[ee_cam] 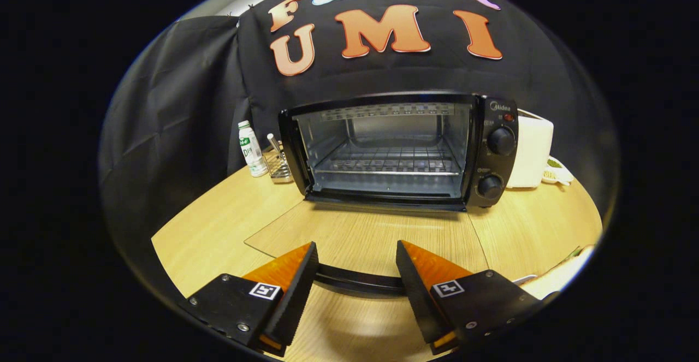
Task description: Open the toaster oven, put the food inside, and close the toaster oven door.
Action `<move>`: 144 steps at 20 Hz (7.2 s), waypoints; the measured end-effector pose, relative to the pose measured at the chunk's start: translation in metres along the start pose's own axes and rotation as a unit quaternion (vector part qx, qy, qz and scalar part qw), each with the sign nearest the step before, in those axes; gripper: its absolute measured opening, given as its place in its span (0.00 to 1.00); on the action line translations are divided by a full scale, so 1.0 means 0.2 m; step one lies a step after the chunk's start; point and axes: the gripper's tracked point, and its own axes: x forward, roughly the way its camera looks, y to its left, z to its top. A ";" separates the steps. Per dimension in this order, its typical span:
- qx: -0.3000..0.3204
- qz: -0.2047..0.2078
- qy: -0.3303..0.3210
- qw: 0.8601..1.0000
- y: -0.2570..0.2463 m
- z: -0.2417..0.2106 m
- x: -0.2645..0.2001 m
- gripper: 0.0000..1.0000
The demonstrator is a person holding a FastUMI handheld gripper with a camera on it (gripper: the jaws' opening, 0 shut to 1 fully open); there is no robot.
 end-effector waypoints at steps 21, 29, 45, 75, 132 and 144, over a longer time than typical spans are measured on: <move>0.057 -0.045 -0.016 0.997 -0.88 0.37 -0.80 0.93; 0.183 0.029 0.089 0.979 -0.95 0.05 -0.73 0.97; 0.259 0.067 0.114 0.957 -0.85 0.00 -0.70 0.37; 0.420 0.062 -0.082 0.902 -0.24 0.65 0.19 0.35; 0.011 -0.030 0.089 0.996 -0.06 -0.27 -0.22 0.90; -0.015 -0.027 0.087 0.996 0.03 -0.20 -0.07 0.94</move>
